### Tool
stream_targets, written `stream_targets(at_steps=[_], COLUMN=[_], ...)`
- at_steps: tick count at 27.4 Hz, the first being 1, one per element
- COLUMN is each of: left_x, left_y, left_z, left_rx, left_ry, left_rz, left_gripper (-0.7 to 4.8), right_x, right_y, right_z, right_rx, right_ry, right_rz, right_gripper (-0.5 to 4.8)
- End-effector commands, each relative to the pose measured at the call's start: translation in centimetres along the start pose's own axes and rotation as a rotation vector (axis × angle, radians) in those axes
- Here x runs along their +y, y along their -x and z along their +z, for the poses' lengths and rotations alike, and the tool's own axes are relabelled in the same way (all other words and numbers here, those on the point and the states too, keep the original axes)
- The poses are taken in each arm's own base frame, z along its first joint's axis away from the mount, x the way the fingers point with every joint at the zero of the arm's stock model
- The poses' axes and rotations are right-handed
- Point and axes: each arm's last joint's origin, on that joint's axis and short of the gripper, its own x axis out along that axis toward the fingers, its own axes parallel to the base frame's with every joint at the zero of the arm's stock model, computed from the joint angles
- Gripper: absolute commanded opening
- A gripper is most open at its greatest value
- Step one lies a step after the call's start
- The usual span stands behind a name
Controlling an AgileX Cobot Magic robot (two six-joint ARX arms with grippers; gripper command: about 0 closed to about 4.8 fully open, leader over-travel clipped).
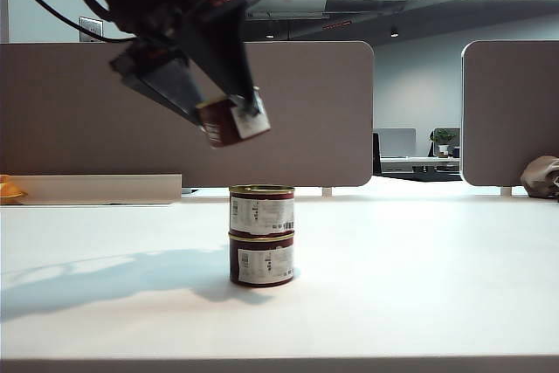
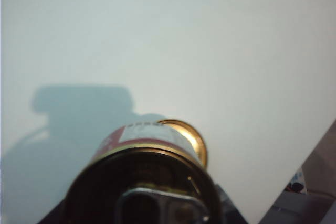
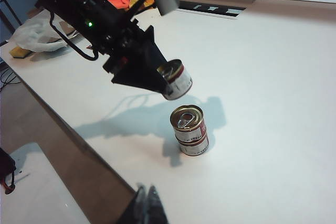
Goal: Pick up the cans one by one and stack them together.
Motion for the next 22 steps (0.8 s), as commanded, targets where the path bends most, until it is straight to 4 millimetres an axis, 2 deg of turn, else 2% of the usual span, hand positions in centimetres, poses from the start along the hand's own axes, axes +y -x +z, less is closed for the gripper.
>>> stream_targets(at_steps=[1,22], left_x=[-0.9,-0.4], left_y=[-0.7,-3.3], left_z=[0.3,-0.1], left_rx=[-0.004,0.07], left_ry=[-0.025,0.001], left_rz=[-0.031,-0.034], left_gripper=[2.42,2.43], right_x=[0.1,0.1], right_y=[0.1,0.1], right_z=[0.3,0.3], right_rx=[-0.019,-0.025], right_ry=[0.0,0.002], right_rz=[0.002,0.003], right_gripper=[-0.01,-0.01])
